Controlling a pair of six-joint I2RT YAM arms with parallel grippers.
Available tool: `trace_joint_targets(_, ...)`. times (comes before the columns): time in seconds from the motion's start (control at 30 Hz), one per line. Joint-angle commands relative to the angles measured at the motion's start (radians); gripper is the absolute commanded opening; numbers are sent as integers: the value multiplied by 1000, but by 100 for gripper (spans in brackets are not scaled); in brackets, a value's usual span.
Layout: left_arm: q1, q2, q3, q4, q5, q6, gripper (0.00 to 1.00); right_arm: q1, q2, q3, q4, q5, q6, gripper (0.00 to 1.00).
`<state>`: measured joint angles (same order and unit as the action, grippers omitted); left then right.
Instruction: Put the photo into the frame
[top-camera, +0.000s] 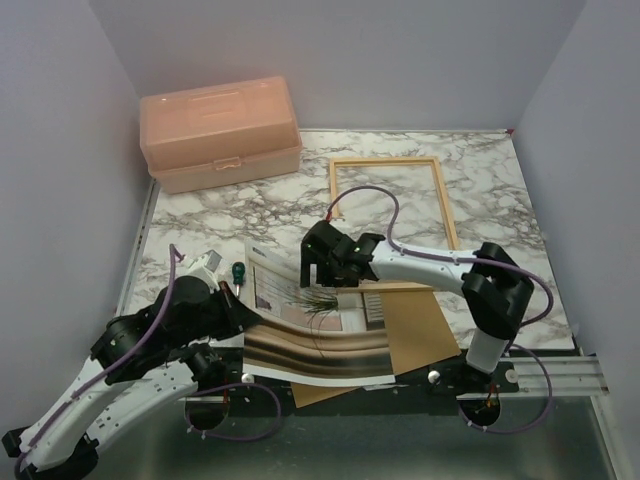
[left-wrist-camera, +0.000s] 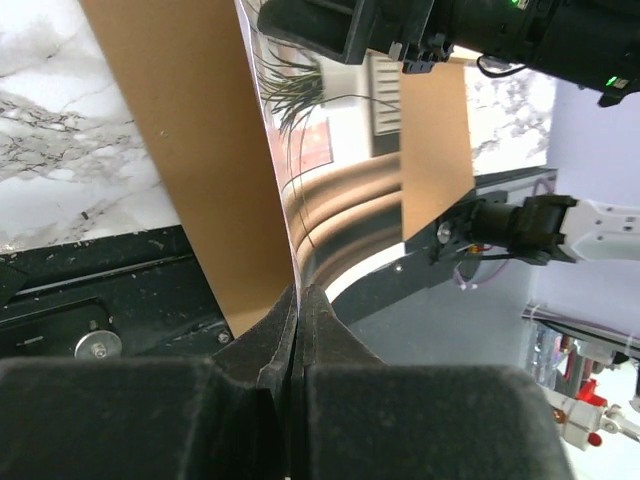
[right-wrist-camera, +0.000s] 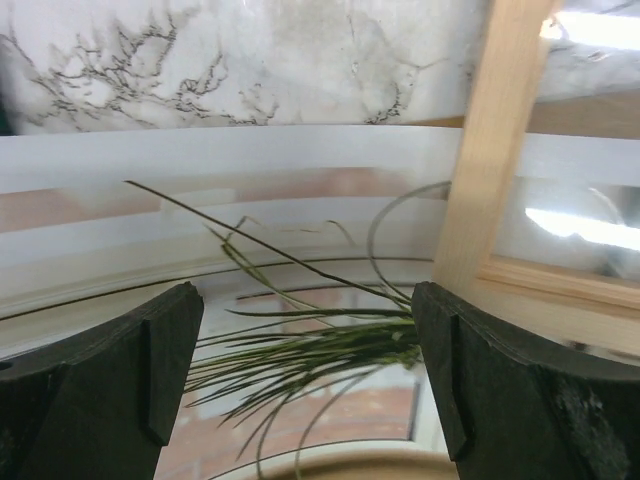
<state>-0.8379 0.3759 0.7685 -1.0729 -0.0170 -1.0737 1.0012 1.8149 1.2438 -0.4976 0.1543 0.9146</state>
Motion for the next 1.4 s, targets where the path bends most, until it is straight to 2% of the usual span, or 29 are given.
trace_joint_targets(0.0,0,10,131,-71,-61,16,0,-4,-148,-24,-50,82,-54,95)
trace_joint_targets(0.33,0,74,327,-7,-86,-7,0,-4,-552,-102,2,98,-208,98)
trace_joint_targets(0.57,0,98,426,91,-187,-61,0,-4,-799,-153,84,87,-357,100)
trace_joint_targets(0.87,0,181,517,172,-305,-62,0,-4,-847,-156,152,-65,-488,100)
trace_joint_targets(1.1,-1,243,510,194,-391,-90,0,-3,-863,-175,232,-192,-553,100)
trace_joint_targets(1.37,3,309,447,338,-433,-145,0,16,-813,-209,274,-191,-538,100)
